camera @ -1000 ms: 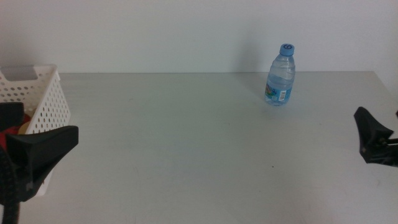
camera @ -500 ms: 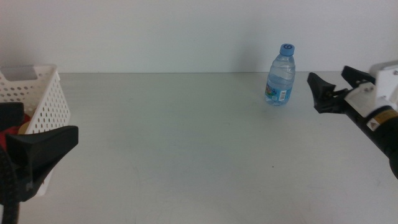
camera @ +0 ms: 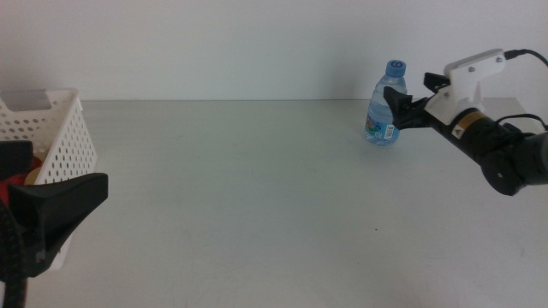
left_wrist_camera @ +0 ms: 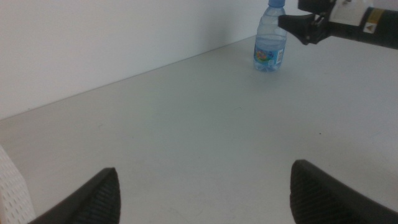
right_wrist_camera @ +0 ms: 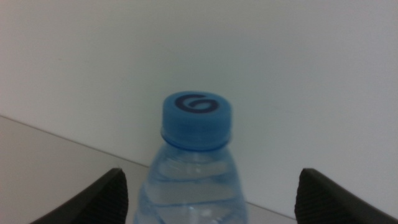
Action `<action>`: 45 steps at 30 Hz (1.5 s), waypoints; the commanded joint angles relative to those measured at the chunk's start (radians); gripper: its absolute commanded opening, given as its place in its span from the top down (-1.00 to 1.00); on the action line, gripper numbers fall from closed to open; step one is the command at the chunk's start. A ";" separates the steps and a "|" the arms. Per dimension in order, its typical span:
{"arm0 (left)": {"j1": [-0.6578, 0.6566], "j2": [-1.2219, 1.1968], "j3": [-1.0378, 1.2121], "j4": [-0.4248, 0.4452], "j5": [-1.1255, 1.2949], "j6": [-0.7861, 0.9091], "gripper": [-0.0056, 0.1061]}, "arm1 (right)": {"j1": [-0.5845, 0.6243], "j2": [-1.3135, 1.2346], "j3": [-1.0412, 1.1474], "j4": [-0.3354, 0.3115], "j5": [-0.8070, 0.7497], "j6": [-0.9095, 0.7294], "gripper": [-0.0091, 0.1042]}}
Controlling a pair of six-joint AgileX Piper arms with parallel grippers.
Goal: Use arms to grab the bottles and put them into the dustbin to the left of the table.
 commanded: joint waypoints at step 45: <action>-0.007 0.000 -0.027 -0.004 -0.080 -0.012 -0.78 | 0.506 0.155 -0.427 -0.229 0.076 0.239 0.71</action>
